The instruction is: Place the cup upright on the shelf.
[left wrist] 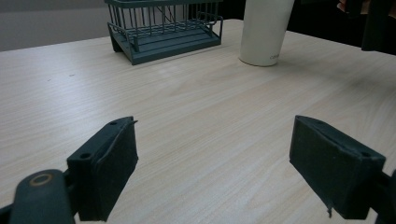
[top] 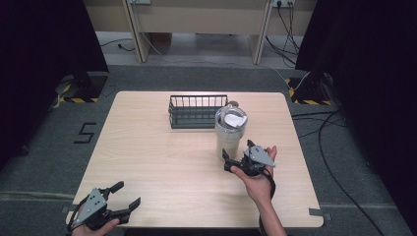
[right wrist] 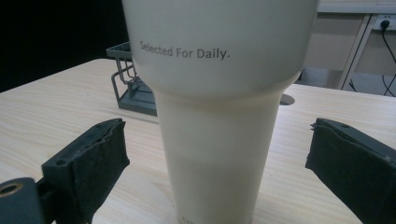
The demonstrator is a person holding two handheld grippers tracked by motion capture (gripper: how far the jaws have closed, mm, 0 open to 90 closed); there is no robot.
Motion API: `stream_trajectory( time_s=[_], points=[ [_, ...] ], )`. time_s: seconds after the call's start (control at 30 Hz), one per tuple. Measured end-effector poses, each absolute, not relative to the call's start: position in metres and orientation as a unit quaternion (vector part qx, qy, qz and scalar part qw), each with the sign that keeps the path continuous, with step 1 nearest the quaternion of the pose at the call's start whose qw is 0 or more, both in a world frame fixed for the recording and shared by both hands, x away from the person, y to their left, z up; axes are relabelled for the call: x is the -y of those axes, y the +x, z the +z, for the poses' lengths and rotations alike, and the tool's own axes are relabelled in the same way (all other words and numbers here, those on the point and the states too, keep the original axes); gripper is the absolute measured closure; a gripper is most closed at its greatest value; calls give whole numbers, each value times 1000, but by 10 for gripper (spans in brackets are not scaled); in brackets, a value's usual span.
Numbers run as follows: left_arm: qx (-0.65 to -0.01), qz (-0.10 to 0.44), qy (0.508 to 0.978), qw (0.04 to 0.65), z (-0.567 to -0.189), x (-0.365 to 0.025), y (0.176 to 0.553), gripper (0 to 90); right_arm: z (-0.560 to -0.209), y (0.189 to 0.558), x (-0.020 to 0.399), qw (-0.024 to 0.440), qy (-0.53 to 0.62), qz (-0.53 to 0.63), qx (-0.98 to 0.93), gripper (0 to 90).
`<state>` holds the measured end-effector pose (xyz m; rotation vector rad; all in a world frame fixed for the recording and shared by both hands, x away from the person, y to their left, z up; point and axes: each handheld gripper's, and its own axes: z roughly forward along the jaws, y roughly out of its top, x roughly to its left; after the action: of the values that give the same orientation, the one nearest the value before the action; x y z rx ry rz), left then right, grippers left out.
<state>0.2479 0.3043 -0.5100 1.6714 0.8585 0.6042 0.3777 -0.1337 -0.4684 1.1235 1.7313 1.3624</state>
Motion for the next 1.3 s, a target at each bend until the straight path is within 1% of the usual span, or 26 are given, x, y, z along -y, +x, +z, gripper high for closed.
stream_trajectory(
  time_s=[0.17,0.23,0.47,0.9,1.07,1.3],
  points=[
    [-362,255,706,552,-510,-304,248,145,-470,384,132,328,432,519,-660,38],
    [-362,255,706,552,-510,-305,248,145,-470,388,129,329,433,518,-661,3],
    [-362,256,706,552,-510,-305,248,145,-470,399,123,322,430,521,-663,3],
    [-363,256,705,552,-510,-306,248,145,-474,418,114,320,438,523,-658,21],
    [-364,255,706,552,-510,-306,248,145,-475,425,113,322,442,527,-651,47],
    [-365,255,705,552,-510,-307,247,145,-478,433,111,322,438,532,-649,59]
  ],
)
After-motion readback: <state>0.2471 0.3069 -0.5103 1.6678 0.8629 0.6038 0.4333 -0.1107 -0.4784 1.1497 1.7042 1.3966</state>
